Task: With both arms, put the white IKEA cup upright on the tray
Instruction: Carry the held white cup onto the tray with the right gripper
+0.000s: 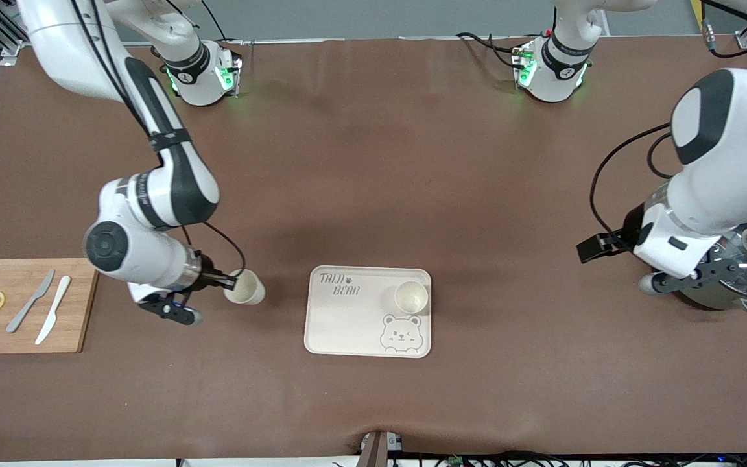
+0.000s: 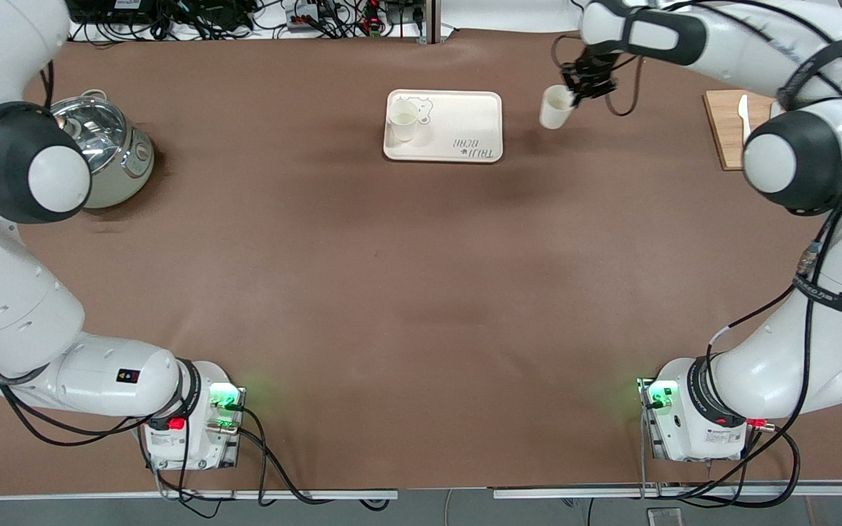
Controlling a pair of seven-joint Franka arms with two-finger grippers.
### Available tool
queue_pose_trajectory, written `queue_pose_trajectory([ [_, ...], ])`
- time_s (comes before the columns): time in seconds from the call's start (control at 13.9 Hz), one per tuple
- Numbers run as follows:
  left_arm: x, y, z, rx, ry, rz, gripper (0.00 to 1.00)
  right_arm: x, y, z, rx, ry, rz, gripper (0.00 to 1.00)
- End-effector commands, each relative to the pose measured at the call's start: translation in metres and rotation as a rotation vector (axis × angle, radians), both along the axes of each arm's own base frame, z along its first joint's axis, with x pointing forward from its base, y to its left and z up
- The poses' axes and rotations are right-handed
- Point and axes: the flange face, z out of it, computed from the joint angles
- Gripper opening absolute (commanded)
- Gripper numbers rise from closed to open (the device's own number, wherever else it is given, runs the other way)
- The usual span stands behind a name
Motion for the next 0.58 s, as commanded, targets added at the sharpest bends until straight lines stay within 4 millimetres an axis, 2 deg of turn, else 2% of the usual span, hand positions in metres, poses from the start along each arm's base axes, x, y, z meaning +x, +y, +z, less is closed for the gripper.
queue_pose_trajectory([
  [0.0,-0.005,0.032,0.009,-0.007,-0.001,-0.037,1.00,0.001,0.064,-0.011,0.020,0.006,-0.115,0.00],
  [0.14,-0.004,0.055,0.017,-0.013,-0.014,-0.010,1.00,-0.010,0.109,-0.025,0.026,-0.020,-0.204,0.00],
  [0.22,-0.005,0.062,0.020,-0.013,-0.020,-0.001,1.00,-0.015,0.125,-0.034,0.030,-0.030,-0.226,0.00],
  [0.29,-0.005,0.072,0.022,-0.013,-0.022,0.008,1.00,-0.018,0.137,-0.039,0.035,-0.041,-0.239,0.00],
  [0.51,-0.007,0.082,0.029,-0.009,-0.036,-0.020,1.00,-0.023,0.147,-0.048,0.032,-0.034,-0.252,0.00],
])
